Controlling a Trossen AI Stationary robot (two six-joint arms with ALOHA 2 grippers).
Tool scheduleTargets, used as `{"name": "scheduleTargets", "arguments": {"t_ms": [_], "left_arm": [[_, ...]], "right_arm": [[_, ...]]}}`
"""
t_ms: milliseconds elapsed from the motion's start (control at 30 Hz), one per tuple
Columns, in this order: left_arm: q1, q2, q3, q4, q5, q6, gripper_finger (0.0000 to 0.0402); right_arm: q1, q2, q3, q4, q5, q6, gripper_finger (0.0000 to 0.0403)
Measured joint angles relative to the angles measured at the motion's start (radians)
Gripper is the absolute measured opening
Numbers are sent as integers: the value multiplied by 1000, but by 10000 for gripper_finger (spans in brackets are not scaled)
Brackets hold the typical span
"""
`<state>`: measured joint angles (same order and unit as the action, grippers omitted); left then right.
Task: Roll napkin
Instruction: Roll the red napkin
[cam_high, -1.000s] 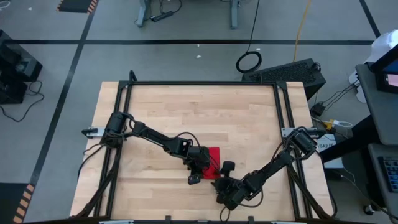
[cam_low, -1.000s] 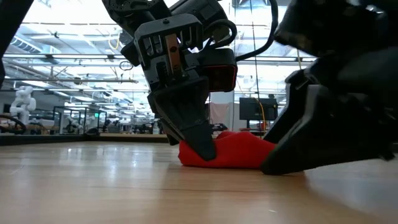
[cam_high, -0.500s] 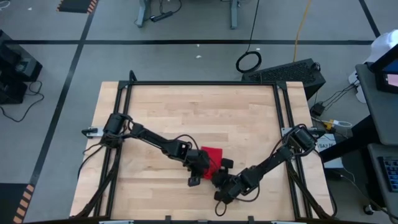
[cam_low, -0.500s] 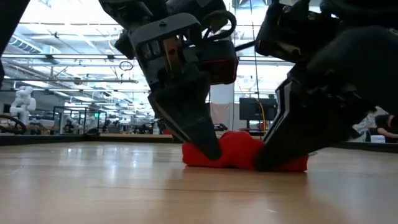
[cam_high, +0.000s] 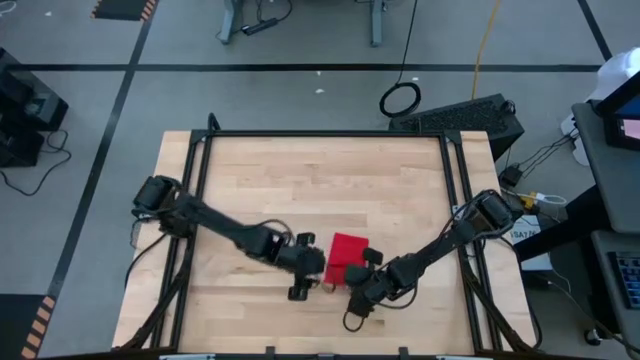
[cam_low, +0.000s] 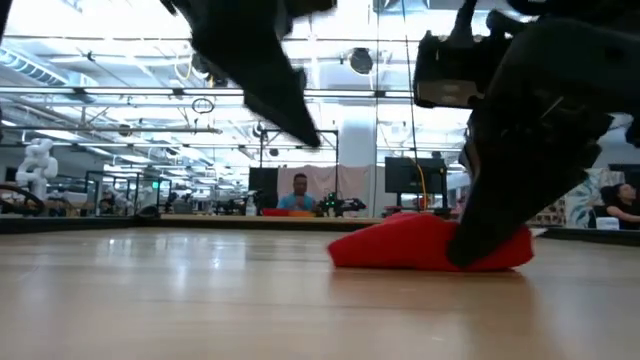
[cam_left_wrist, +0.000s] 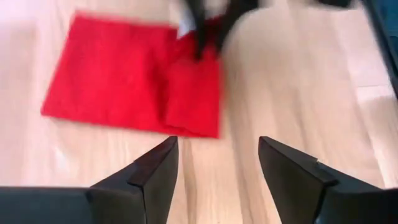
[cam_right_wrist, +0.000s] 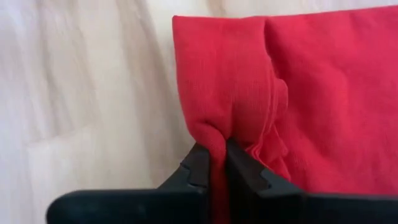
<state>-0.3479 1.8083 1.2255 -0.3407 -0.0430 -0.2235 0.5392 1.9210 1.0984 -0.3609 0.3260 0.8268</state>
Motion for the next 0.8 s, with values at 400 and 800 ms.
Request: {"name": "scheduleTargets", "arguments": {"t_ms": [400,800], "left_arm": [[-196,158,-70,418,-482,297,227],[-157,264,-71,437,-516,335,227]], "right_arm": [[-165,-66,-91,128,-308,-43,14],[-213,-104,-94,136,-416,-87,13]]}}
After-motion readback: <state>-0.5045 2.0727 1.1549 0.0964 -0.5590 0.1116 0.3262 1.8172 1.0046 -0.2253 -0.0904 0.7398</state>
